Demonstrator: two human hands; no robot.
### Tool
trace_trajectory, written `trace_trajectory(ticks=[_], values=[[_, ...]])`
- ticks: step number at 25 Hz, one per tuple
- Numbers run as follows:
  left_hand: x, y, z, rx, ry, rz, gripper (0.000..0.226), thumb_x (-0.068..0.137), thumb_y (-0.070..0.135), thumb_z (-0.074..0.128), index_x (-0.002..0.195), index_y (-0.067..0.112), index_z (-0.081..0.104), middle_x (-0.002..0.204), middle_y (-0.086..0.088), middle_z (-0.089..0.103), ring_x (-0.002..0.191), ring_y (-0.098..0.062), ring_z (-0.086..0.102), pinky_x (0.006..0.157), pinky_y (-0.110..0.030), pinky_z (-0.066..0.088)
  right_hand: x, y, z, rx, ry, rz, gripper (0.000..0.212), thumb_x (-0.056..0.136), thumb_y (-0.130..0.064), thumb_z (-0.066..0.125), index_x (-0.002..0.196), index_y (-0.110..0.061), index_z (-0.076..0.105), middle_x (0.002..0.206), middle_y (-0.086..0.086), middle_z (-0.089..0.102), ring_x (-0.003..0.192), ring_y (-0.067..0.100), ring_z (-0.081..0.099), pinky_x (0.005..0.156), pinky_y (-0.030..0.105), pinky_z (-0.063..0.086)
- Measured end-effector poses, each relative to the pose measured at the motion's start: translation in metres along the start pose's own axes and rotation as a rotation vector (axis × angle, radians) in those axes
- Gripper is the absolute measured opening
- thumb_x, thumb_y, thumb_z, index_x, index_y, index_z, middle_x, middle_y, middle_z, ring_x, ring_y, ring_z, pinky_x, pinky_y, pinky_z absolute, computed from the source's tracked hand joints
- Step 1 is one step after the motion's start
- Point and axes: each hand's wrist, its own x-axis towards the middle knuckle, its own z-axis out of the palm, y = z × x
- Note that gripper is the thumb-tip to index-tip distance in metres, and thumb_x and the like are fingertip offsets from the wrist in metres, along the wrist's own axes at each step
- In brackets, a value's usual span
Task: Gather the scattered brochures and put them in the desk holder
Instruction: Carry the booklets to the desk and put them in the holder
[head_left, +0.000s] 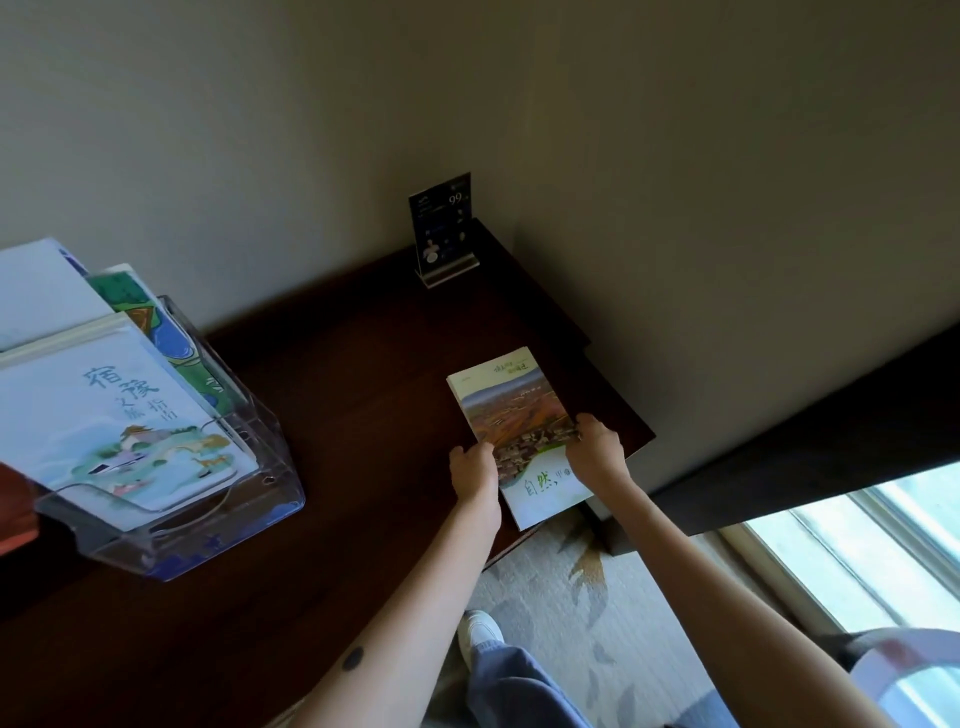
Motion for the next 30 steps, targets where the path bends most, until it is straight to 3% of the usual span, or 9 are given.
trace_trajectory(ticks=[5,9,13,16,18,20,25,28,30], values=[[0.01,0.004,-0.016,-0.058,-0.128,0.037,0.024,0.091,-0.007,0.04,0.104,0.005,0.056,0.104,-0.019,0.058,0.08,-0.026,0.059,0.067,-0.032,0.047,-0.004,0.003,0.005,0.102,-0.065,0.035,0.015,0.088,-0.005,0.043,0.097,-0.005,0.056,0.082,0.008,0.052,0.078,0.025,0.048,0.066,0.027,0.036],[0.009,0.006,-0.053,-0.013,-0.211,0.262,0.034,0.088,-0.009,0.044,0.113,0.008,0.058,0.103,-0.015,0.065,0.085,-0.028,0.064,0.074,-0.038,0.052,-0.014,-0.007,0.02,0.171,-0.156,0.003,0.019,0.088,-0.009,0.05,0.1,-0.006,0.064,0.087,0.012,0.062,0.08,0.027,0.058,0.074,0.035,0.049],[0.003,0.024,-0.111,0.097,-0.262,0.589,0.033,0.09,-0.005,0.047,0.11,0.018,0.06,0.109,-0.006,0.064,0.098,-0.016,0.062,0.087,-0.029,0.049,-0.023,-0.044,0.023,0.199,-0.151,-0.257,0.02,0.091,-0.012,0.056,0.108,-0.007,0.064,0.097,0.013,0.067,0.094,0.031,0.064,0.085,0.043,0.053],[-0.004,0.035,-0.16,0.196,-0.116,0.791,0.031,0.092,-0.003,0.047,0.121,0.005,0.055,0.114,-0.007,0.061,0.102,-0.013,0.059,0.087,-0.015,0.047,-0.044,-0.082,0.035,0.251,-0.049,-0.492,0.009,0.087,-0.008,0.06,0.09,-0.007,0.068,0.082,0.003,0.068,0.077,0.015,0.064,0.072,0.012,0.048],[-0.007,0.035,-0.19,0.218,0.036,0.875,0.03,0.092,-0.002,0.048,0.12,-0.002,0.055,0.114,-0.012,0.061,0.104,-0.018,0.058,0.091,-0.022,0.045,-0.065,-0.105,0.048,0.262,0.02,-0.606,0.01,0.086,-0.008,0.063,0.09,-0.011,0.071,0.079,-0.006,0.067,0.07,0.0,0.06,0.064,0.002,0.043],[-0.013,0.031,-0.219,0.204,0.191,0.917,0.022,0.091,-0.003,0.05,0.11,-0.007,0.059,0.106,-0.016,0.061,0.097,-0.02,0.059,0.087,-0.026,0.046,-0.084,-0.124,0.065,0.272,0.027,-0.701,0.013,0.084,-0.006,0.064,0.092,-0.011,0.073,0.08,-0.007,0.069,0.069,0.001,0.061,0.062,0.003,0.044],[-0.019,0.009,-0.278,0.293,0.434,0.985,0.007,0.086,-0.007,0.056,0.089,-0.007,0.062,0.093,-0.01,0.051,0.073,-0.004,0.052,0.07,-0.012,0.041,-0.112,-0.149,0.101,0.163,-0.043,-0.862,0.012,0.085,-0.004,0.063,0.094,-0.005,0.072,0.084,0.005,0.073,0.068,0.016,0.066,0.063,0.021,0.052],[-0.014,-0.005,-0.298,0.379,0.469,0.943,0.011,0.088,-0.003,0.055,0.089,-0.008,0.065,0.093,-0.015,0.058,0.078,-0.015,0.056,0.071,-0.016,0.04,-0.119,-0.152,0.116,0.082,-0.07,-0.874,0.009,0.085,-0.004,0.063,0.09,-0.003,0.071,0.08,0.008,0.073,0.067,0.021,0.066,0.064,0.033,0.054],[-0.016,-0.009,-0.307,0.354,0.498,0.951,0.012,0.086,-0.003,0.059,0.09,-0.005,0.069,0.091,-0.016,0.064,0.079,-0.019,0.06,0.07,-0.01,0.042,-0.123,-0.155,0.121,0.081,-0.075,-0.863,0.007,0.085,-0.004,0.063,0.087,-0.003,0.07,0.078,0.008,0.072,0.064,0.018,0.063,0.06,0.028,0.051]])
